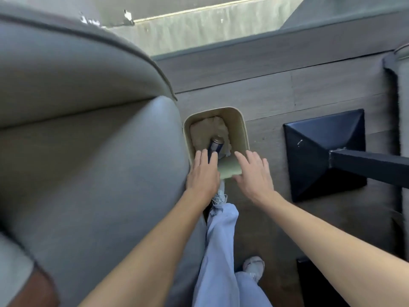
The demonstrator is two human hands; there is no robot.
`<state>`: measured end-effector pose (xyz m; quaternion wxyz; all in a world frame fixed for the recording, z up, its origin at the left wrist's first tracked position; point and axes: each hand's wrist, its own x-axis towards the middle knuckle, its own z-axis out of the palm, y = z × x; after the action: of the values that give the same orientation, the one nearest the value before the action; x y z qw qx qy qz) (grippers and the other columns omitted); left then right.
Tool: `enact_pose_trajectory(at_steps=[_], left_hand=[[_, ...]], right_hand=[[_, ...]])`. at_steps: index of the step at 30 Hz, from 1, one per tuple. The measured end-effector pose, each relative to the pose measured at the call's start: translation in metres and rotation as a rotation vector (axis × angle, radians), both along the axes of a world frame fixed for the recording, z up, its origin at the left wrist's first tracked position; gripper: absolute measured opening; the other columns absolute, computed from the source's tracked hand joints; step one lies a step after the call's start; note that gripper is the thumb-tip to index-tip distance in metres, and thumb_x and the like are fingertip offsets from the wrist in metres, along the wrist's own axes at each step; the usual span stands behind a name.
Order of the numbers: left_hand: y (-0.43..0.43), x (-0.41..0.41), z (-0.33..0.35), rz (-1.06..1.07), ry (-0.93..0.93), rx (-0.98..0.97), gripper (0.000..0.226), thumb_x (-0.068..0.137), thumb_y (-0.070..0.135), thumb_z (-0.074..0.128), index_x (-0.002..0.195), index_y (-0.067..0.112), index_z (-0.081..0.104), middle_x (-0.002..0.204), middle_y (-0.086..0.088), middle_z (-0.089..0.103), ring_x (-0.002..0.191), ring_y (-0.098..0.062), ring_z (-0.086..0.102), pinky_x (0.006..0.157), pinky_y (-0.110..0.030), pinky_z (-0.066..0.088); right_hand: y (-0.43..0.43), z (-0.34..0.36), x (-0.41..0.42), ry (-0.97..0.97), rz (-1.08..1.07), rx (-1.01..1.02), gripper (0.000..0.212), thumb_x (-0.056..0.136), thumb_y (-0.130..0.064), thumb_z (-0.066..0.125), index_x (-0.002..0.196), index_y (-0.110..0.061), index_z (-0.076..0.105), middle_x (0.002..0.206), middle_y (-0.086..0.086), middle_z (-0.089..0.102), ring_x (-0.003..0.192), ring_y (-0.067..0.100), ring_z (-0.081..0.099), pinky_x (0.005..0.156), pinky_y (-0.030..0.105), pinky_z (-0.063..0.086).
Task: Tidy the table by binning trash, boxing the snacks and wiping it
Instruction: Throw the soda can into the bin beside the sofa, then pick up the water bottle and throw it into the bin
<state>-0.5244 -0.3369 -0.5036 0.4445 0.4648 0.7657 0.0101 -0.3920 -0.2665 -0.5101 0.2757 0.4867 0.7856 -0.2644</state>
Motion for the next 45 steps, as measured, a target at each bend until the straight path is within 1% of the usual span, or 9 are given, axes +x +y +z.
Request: enact_pose_trajectory(at_steps=[5, 9, 12, 17, 21, 24, 32, 38, 45], left_hand=[[-0.010, 0.010, 0.103, -0.084, 0.065, 0.013, 0.052, 0.091, 0.023, 0.051, 0.139, 0.012, 0.035, 0.138, -0.011, 0.038, 0.134, -0.033, 0.031, 0.108, -0.046, 0.033], [-0.012, 0.026, 0.196, -0.043, 0.074, -0.082, 0.055, 0.094, 0.030, 0.049, 0.145, 0.023, 0.029, 0.149, -0.008, 0.029, 0.142, -0.034, 0.020, 0.107, -0.068, 0.023], [-0.021, 0.047, 0.254, -0.023, 0.113, -0.104, 0.057, 0.093, 0.042, 0.047, 0.145, 0.028, 0.029, 0.152, -0.007, 0.028, 0.143, -0.035, 0.017, 0.105, -0.073, 0.020], [-0.053, 0.106, 0.331, -0.039, 0.192, -0.091, 0.061, 0.090, 0.057, 0.044, 0.144, 0.032, 0.033, 0.155, -0.004, 0.029, 0.145, -0.032, 0.018, 0.106, -0.071, 0.014], [-0.077, 0.181, 0.383, -0.142, 0.232, 0.072, 0.046, 0.092, 0.049, 0.045, 0.127, 0.021, 0.054, 0.134, -0.006, 0.055, 0.127, -0.029, 0.048, 0.102, -0.053, 0.039], [-0.085, 0.253, 0.413, -0.343, 0.250, 0.272, 0.036, 0.092, 0.043, 0.048, 0.111, 0.016, 0.063, 0.113, -0.010, 0.066, 0.108, -0.033, 0.060, 0.087, -0.042, 0.048], [-0.102, 0.455, 0.455, -0.981, 0.125, 0.475, 0.045, 0.092, 0.046, 0.046, 0.127, 0.021, 0.058, 0.128, -0.007, 0.063, 0.117, -0.032, 0.058, 0.099, -0.041, 0.044], [-0.140, 0.538, 0.485, -1.262, 0.065, 0.520, 0.046, 0.094, 0.046, 0.046, 0.132, 0.022, 0.055, 0.133, -0.006, 0.060, 0.121, -0.030, 0.056, 0.103, -0.039, 0.041], [-0.144, 0.557, 0.501, -1.371, 0.036, 0.488, 0.047, 0.094, 0.047, 0.044, 0.135, 0.024, 0.051, 0.136, -0.003, 0.058, 0.122, -0.025, 0.055, 0.106, -0.040, 0.039]], right_hand=[[-0.001, 0.118, 0.033, 0.034, -0.113, 0.009, 0.064, 0.091, -0.033, 0.057, 0.147, -0.022, 0.027, 0.155, 0.010, 0.026, 0.146, 0.026, 0.016, 0.119, 0.047, 0.011], [-0.006, 0.209, 0.065, 0.078, -0.195, -0.104, 0.069, 0.090, -0.043, 0.055, 0.150, -0.026, 0.023, 0.160, 0.010, 0.011, 0.149, 0.026, 0.007, 0.121, 0.046, 0.010], [-0.025, 0.267, 0.097, 0.116, -0.170, -0.131, 0.073, 0.089, -0.049, 0.053, 0.150, -0.028, 0.019, 0.161, 0.008, 0.008, 0.149, 0.027, 0.005, 0.120, 0.047, 0.009], [-0.088, 0.348, 0.169, 0.269, -0.219, -0.075, 0.067, 0.091, -0.050, 0.050, 0.149, -0.032, 0.023, 0.161, 0.004, 0.013, 0.149, 0.024, 0.010, 0.120, 0.049, 0.007], [-0.152, 0.405, 0.256, 0.457, -0.382, 0.027, 0.058, 0.093, -0.048, 0.047, 0.147, -0.033, 0.031, 0.159, 0.000, 0.020, 0.147, 0.019, 0.016, 0.121, 0.044, 0.004], [-0.207, 0.427, 0.339, 0.482, -0.622, 0.148, 0.056, 0.092, -0.046, 0.052, 0.144, -0.032, 0.038, 0.156, 0.001, 0.028, 0.145, 0.020, 0.021, 0.121, 0.043, 0.008], [-0.362, 0.462, 0.526, 0.294, -1.246, 0.446, 0.057, 0.087, -0.047, 0.060, 0.138, -0.023, 0.050, 0.147, 0.010, 0.044, 0.137, 0.027, 0.038, 0.113, 0.040, 0.027], [-0.440, 0.478, 0.559, 0.273, -1.534, 0.578, 0.059, 0.082, -0.050, 0.057, 0.130, -0.016, 0.058, 0.142, 0.012, 0.049, 0.136, 0.028, 0.042, 0.112, 0.045, 0.033], [-0.438, 0.493, 0.549, 0.288, -1.673, 0.617, 0.057, 0.082, -0.049, 0.058, 0.128, -0.014, 0.059, 0.140, 0.010, 0.051, 0.134, 0.027, 0.043, 0.112, 0.044, 0.033]])
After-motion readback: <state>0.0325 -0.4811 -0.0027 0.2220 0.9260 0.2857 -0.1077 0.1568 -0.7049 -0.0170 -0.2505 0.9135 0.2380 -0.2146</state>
